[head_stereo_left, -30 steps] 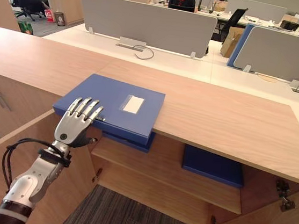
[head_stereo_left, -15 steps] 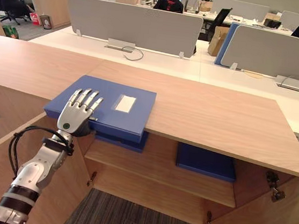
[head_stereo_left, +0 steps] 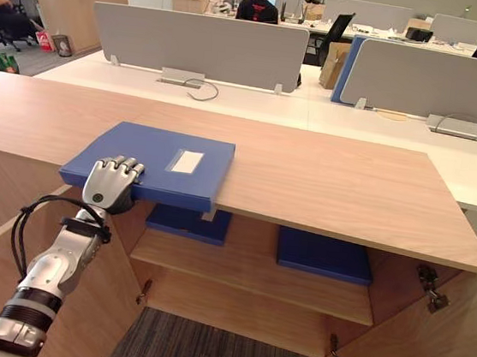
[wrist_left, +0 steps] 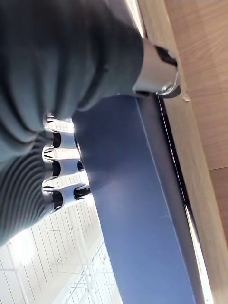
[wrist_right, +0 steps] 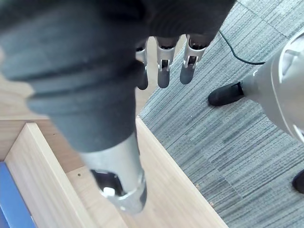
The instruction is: Walk over to the cabinet, pick up the folder, carry it to the office cabinet, place the folder inside the office cabinet, then close the office cabinet door
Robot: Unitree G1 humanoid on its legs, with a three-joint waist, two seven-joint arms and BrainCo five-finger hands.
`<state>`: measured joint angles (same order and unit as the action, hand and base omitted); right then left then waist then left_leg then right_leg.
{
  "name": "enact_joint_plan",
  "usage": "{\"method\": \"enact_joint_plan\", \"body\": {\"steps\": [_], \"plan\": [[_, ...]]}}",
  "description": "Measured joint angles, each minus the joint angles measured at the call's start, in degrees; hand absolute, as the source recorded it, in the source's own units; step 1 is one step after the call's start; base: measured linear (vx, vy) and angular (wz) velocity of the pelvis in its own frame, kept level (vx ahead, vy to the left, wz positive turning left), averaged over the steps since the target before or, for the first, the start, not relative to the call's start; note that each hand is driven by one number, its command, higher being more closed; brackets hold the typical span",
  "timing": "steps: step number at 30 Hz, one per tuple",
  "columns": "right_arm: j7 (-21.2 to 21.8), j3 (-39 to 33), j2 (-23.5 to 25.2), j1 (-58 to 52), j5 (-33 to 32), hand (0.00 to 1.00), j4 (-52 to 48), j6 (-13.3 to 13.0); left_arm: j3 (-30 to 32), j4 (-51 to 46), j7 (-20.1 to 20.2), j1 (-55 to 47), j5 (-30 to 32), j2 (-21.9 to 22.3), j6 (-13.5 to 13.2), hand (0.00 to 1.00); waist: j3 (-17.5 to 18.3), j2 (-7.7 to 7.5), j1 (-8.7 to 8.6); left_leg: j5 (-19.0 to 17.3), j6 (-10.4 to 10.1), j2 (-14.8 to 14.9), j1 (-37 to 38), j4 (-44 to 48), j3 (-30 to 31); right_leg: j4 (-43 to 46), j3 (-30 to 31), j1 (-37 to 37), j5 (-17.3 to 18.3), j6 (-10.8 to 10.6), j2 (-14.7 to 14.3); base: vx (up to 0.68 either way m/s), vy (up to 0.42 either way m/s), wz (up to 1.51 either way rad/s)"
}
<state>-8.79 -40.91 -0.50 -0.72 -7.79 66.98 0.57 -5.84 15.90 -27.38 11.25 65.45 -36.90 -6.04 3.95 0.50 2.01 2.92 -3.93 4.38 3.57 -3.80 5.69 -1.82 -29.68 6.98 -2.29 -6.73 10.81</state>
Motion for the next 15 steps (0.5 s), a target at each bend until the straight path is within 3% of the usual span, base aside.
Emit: {"method": "enact_joint_plan", "body": {"steps": [6, 9, 13, 15], "plan": [[0.8, 0.5, -0.8, 0.1, 0.0, 0.0, 0.0, 0.2, 0.8, -0.9, -0.4, 0.0, 0.0, 0.9, 0.0, 1.0, -0.4, 0.54, -0.4, -0.2, 0.0, 0.0, 0.4, -0.3, -0.1, -0.6, 0.0, 0.3, 0.0, 0.0, -0.2, 0.0, 0.0, 0.0], [0.8, 0.5, -1.3, 0.1, 0.0, 0.0, 0.0, 0.3, 3.3, -2.0, -0.4, -0.6, -0.4, 3.8, 0.3, 1.0, -0.6, 0.75, -0.56, -0.4, 0.2, 0.1, 0.4, -0.3, -0.1, -0.8, 0.0, 0.4, 0.0, 0.0, -0.3, 0.0, 0.0, 0.0], [0.8, 2.3, -1.2, 0.1, 0.0, 0.0, 0.2, 0.3, 11.4, -16.8, 0.3, -5.9, -7.0, 16.5, 1.6, 1.0, -1.6, 0.59, -0.27, -0.6, 0.1, 0.0, -0.7, 0.1, 0.0, -0.6, 0.0, 0.0, 0.0, -0.1, -0.2, 0.01, 0.002, 0.0], [0.8, 3.2, -1.1, -0.4, 0.1, 0.0, 1.2, 0.5, 13.8, -29.8, 1.5, -11.2, -18.9, 26.5, 0.5, 1.0, -1.9, 0.53, 0.13, -0.7, 0.1, 0.0, -0.7, 0.2, 0.2, -0.2, 0.0, 0.0, 0.2, -0.3, -0.1, 0.04, 0.003, 0.02]]}}
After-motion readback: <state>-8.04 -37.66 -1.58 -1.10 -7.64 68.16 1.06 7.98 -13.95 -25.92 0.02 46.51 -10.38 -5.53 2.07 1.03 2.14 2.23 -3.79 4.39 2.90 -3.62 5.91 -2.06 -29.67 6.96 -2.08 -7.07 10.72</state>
